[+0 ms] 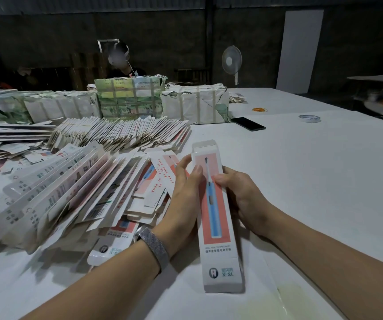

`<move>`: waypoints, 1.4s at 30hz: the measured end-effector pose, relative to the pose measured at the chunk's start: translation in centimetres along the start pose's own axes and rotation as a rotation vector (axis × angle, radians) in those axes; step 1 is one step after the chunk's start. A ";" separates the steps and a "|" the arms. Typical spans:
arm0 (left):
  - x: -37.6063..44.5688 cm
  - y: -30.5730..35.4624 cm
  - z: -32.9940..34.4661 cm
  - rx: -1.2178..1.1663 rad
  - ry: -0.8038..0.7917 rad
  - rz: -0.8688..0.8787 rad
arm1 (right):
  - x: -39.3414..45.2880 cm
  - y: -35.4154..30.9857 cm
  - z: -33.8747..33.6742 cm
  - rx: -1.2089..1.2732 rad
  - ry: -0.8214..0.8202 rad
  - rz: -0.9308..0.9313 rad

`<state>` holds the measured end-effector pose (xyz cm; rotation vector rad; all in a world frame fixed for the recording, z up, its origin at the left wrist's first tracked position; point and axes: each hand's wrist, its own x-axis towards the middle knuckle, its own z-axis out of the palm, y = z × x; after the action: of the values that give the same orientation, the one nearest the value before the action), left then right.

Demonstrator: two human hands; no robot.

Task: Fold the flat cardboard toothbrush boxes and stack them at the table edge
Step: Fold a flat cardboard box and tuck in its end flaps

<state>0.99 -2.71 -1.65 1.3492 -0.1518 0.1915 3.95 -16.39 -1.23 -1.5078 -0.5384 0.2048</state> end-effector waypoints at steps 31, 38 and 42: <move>-0.2 0.2 -0.3 0.098 -0.007 -0.003 | 0.7 0.7 -0.2 0.141 0.149 -0.028; -0.2 0.4 -0.3 0.168 -0.028 -0.033 | 0.6 0.4 -0.4 0.139 0.135 -0.006; 0.0 0.3 -0.4 0.197 -0.030 -0.032 | 0.7 0.5 -0.5 0.179 0.161 -0.006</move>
<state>0.90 -2.25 -1.47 1.5500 -0.1391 0.1624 4.87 -16.48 -1.55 -1.3350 -0.3855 0.1216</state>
